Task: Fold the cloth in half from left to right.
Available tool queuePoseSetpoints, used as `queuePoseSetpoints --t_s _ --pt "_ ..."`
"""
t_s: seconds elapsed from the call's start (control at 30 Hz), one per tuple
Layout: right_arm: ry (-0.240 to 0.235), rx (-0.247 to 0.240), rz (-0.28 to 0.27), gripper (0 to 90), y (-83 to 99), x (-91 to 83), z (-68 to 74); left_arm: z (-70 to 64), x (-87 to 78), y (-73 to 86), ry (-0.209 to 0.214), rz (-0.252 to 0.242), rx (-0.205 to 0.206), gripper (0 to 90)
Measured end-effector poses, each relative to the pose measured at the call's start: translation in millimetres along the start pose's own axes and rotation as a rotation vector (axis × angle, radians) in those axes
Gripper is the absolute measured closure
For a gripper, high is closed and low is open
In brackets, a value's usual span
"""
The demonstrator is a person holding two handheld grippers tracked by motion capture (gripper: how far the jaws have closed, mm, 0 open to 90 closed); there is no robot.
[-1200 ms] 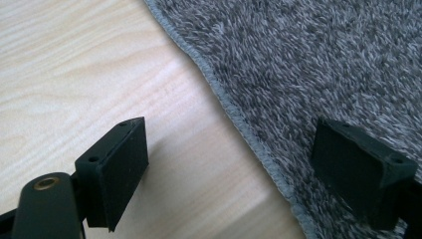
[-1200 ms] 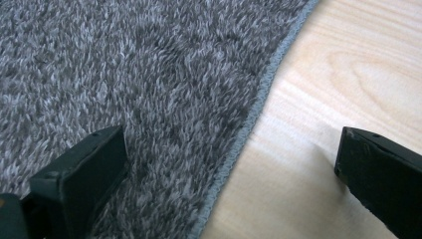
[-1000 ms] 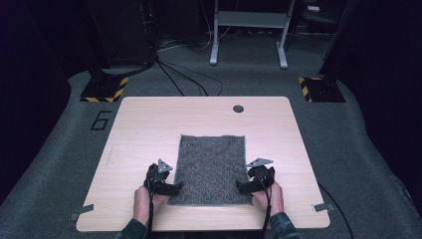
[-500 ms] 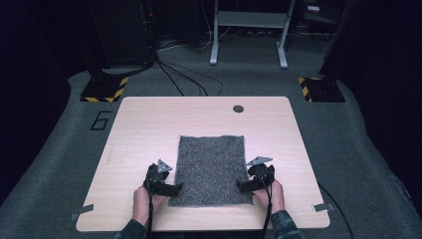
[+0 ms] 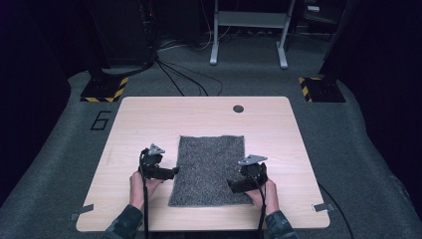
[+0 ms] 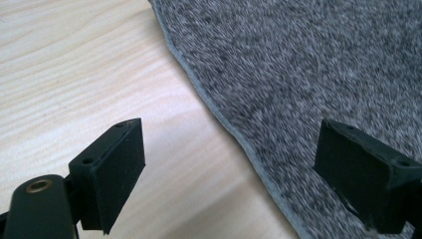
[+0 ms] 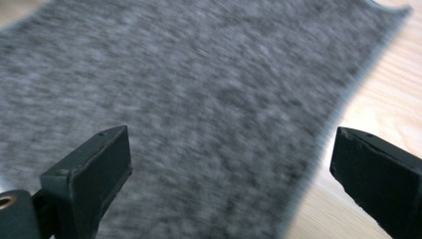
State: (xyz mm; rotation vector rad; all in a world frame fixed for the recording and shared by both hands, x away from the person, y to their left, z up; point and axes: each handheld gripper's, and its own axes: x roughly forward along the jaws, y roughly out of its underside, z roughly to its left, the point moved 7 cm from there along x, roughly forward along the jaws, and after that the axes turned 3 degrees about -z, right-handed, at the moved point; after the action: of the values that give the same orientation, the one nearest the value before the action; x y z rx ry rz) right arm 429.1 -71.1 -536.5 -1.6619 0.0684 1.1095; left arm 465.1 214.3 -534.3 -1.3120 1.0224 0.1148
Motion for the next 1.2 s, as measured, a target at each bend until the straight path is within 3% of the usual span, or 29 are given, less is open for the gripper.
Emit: queuePoseSetpoints --t_s 0.13,0.2,0.23,0.33,0.47,0.73,1.0,1.1,1.2 --pt "-0.042 -0.044 -0.005 2.0 -11.6 2.6 25.0 8.1 6.0 -10.4 0.012 -0.013 -0.027 11.9" --pt "-0.055 -0.044 -0.001 1.9 -12.7 3.6 30.7 9.2 6.8 -12.4 0.013 -0.012 -0.034 11.8" --pt "-0.059 -0.055 -0.005 1.6 -14.4 5.7 35.1 10.5 9.1 -14.4 -0.001 -0.022 -0.029 11.9" --pt "-0.094 -0.100 0.009 0.0 -18.9 11.6 53.8 14.4 14.7 -18.3 0.008 -0.005 -0.023 11.9" --pt "-0.118 -0.118 0.008 0.0 -23.0 16.2 69.1 19.1 23.1 -24.7 -0.002 -0.006 -0.027 12.1" --pt "-0.201 -0.171 0.017 0.0 -33.6 29.8 114.4 28.9 37.6 -35.5 0.028 0.002 -0.061 12.5" --pt "-0.239 -0.204 0.026 0.2 -38.3 41.4 143.0 36.2 52.2 -44.5 0.035 0.010 -0.078 14.1" --pt "-0.260 -0.242 0.037 4.6 -37.3 48.5 155.0 37.1 62.8 -49.1 0.032 0.000 -0.098 14.9" --pt "-0.277 -0.243 0.040 6.4 -35.9 51.7 162.6 38.1 67.6 -50.7 0.033 0.014 -0.090 15.3"
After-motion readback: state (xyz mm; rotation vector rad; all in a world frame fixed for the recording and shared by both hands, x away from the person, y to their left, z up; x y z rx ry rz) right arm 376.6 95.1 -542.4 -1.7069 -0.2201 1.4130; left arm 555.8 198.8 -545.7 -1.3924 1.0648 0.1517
